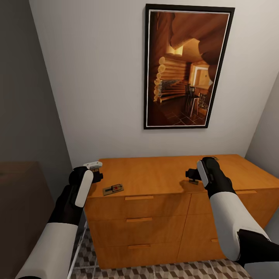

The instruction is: Take the four mousetraps from the cabinet in the bathroom and place them on the bathroom floor. Make sure all four end up on the same floor surface, and ensure that at least two of them are either under or directly next to the same bathroom sink.

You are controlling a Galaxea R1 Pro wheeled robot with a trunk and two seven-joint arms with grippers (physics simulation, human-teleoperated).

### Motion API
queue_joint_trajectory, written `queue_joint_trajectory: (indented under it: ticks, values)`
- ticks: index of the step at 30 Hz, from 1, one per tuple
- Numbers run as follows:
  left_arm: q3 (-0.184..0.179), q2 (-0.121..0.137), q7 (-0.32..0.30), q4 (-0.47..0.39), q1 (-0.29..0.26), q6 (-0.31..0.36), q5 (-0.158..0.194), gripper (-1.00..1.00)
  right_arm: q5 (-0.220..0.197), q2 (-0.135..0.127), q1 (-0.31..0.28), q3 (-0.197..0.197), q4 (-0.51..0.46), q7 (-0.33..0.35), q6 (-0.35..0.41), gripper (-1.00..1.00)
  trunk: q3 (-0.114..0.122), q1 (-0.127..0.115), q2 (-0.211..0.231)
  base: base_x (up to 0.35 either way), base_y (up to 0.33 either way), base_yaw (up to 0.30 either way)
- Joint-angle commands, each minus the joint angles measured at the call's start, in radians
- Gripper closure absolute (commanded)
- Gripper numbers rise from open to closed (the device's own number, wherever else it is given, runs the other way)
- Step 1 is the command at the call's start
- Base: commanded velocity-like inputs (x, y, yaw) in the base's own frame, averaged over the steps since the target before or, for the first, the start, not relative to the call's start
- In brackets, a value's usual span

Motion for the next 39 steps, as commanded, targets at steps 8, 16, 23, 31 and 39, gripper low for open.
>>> queue_joint_trajectory:
  ticks: [8,16,23,31,39]
  values:
    - [0.001,-0.001,0.008,-0.001,-0.001,0.002,0.009,1.0,-0.003,0.0,-0.001,-0.001,-0.001,-0.001,0.003,-1.0,-0.001,0.0,-0.001,0.0,0.0,0.0]
    - [0.001,-0.001,0.008,-0.001,-0.001,0.002,0.008,1.0,-0.003,-0.002,-0.001,0.001,-0.001,-0.001,0.002,-1.0,-0.001,0.0,-0.001,0.0,0.0,0.0]
    - [0.001,-0.001,0.008,-0.001,-0.001,0.002,0.008,1.0,-0.003,-0.003,-0.001,0.001,-0.001,-0.001,0.001,-1.0,-0.001,0.0,-0.001,0.0,0.0,0.0]
    - [0.001,0.0,0.008,0.0,-0.001,-0.002,0.008,1.0,-0.003,-0.002,-0.001,0.001,-0.001,-0.001,0.001,-1.0,-0.001,0.0,-0.001,0.028,0.0,0.0]
    - [0.001,0.0,0.008,0.0,-0.001,-0.002,0.007,1.0,-0.003,-0.001,-0.001,0.001,0.0,-0.002,0.001,-1.0,-0.001,0.0,-0.001,0.019,0.0,0.0]
